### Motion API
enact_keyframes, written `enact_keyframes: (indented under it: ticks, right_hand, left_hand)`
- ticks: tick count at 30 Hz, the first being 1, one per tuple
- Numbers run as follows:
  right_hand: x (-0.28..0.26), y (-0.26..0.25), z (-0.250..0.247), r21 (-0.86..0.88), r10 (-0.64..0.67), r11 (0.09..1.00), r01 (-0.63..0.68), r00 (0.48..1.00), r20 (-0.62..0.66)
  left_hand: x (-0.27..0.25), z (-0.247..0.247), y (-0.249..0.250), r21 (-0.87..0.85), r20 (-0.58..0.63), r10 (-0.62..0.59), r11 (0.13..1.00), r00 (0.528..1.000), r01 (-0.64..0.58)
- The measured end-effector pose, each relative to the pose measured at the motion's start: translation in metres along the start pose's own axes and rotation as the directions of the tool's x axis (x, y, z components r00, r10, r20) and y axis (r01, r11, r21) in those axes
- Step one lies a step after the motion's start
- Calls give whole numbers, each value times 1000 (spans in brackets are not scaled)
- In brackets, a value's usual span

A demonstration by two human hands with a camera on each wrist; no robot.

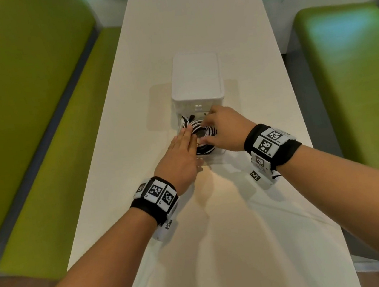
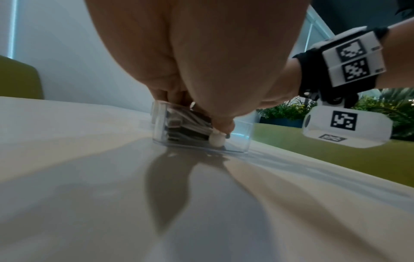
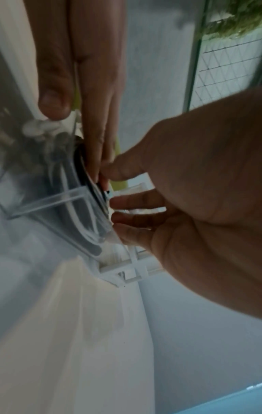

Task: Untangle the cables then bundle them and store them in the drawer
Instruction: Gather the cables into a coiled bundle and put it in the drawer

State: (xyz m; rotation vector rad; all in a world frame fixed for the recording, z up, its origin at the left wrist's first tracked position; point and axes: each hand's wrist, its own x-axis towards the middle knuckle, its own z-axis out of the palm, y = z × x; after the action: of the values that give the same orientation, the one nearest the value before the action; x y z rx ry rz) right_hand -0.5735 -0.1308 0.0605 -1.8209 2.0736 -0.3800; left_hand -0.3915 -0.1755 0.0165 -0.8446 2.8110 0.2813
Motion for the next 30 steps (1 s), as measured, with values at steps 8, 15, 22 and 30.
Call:
enact_keyframes:
  ticks: [8, 15, 22, 30]
  right_hand:
    - [33, 10, -28, -32, 29, 999, -39, 962, -272]
    - [42, 12, -28, -50, 4, 999, -18, 966, -259]
    - [35, 14, -32, -50, 16, 998, -29, 973, -230]
    - [36, 14, -33, -30, 30, 999, -38, 973, -230]
  left_hand:
    - [8, -6, -2, 33, 30, -13, 999, 999, 12]
    - [24, -17, -2, 44, 24, -39, 998, 999, 38]
    - [42, -26, -8, -107, -81, -12, 994, 997, 3]
    - [25, -14, -9, -94, -437, 135, 976, 889, -194]
